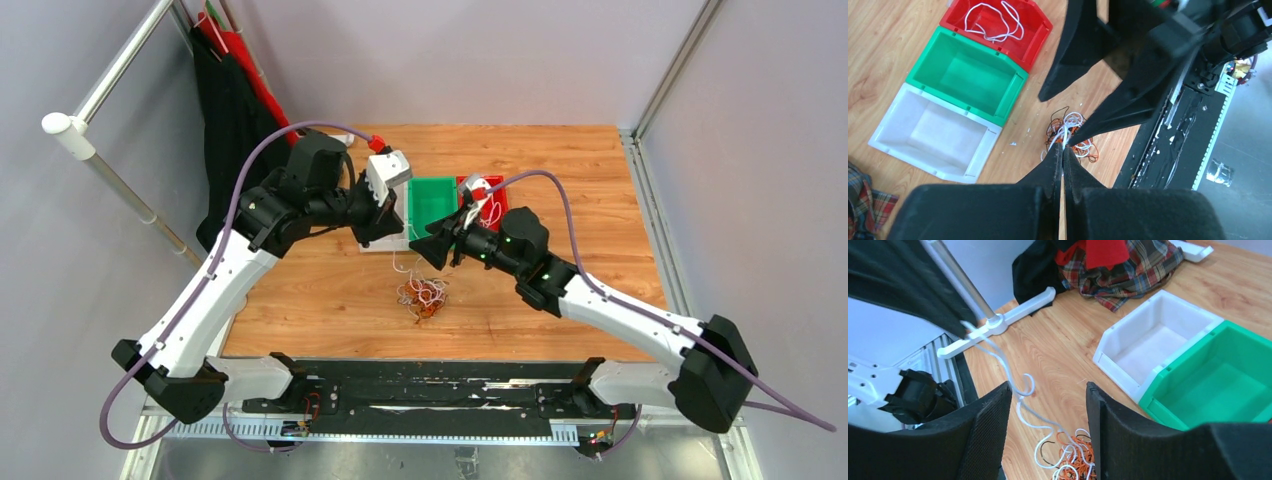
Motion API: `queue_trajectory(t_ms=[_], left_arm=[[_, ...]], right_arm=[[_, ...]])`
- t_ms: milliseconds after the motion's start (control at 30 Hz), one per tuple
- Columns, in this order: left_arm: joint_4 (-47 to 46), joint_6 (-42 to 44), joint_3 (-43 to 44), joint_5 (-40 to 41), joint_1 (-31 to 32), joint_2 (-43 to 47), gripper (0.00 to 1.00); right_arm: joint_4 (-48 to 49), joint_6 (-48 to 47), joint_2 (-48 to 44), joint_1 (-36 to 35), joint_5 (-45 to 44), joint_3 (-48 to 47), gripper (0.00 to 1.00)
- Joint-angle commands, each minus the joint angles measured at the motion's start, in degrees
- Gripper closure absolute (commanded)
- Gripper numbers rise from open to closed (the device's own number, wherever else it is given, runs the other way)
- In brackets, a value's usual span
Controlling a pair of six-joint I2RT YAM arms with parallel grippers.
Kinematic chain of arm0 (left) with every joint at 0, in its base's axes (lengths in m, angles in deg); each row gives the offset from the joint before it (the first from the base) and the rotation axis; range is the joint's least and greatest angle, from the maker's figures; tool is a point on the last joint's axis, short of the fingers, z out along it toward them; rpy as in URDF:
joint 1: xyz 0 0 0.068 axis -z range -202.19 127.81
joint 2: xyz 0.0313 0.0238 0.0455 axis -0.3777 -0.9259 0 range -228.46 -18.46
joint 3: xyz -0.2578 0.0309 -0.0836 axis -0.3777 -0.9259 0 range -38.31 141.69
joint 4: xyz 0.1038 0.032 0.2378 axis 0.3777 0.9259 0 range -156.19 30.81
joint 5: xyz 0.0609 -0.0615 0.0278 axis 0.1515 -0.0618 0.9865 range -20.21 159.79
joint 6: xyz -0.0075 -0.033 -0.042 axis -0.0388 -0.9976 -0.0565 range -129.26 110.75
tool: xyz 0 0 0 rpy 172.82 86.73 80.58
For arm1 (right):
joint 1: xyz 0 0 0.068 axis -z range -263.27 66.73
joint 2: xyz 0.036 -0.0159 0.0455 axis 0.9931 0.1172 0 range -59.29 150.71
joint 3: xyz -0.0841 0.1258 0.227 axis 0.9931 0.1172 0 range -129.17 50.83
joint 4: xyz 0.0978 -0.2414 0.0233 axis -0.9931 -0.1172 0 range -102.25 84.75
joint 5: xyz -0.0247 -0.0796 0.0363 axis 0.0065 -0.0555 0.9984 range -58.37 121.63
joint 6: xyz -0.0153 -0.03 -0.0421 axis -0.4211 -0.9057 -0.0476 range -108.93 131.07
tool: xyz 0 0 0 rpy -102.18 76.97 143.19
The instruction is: Untangle the cables
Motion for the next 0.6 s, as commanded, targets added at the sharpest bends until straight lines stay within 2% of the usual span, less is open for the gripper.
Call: queue_trajectory(t_ms=[0, 300, 400, 567], left_arm=[[1.31, -0.98, 3.45, -2.82, 0.3, 1.62, 0.99], [1.81, -1.65, 7.11, -6.41, 0.38, 3.25, 0.99], [2.28, -1.68, 9.37, -7.18, 0.39, 3.39, 0.99], [2.55, -1.97, 14.36, -9.02, 0.39, 3.69, 0.99]], right_arm=[[2.91, -0.38, 4.78, -1.77, -3.13, -2.76, 0.46], [6.96, -1.23, 16.07, -6.49, -7.8, -5.7, 0.51], [8.84, -0.42, 18.78, -6.93, -8.63, -4.91, 0.57], [12.41, 0.61, 22.04, -6.99, -11.32, -1.17, 0.61]])
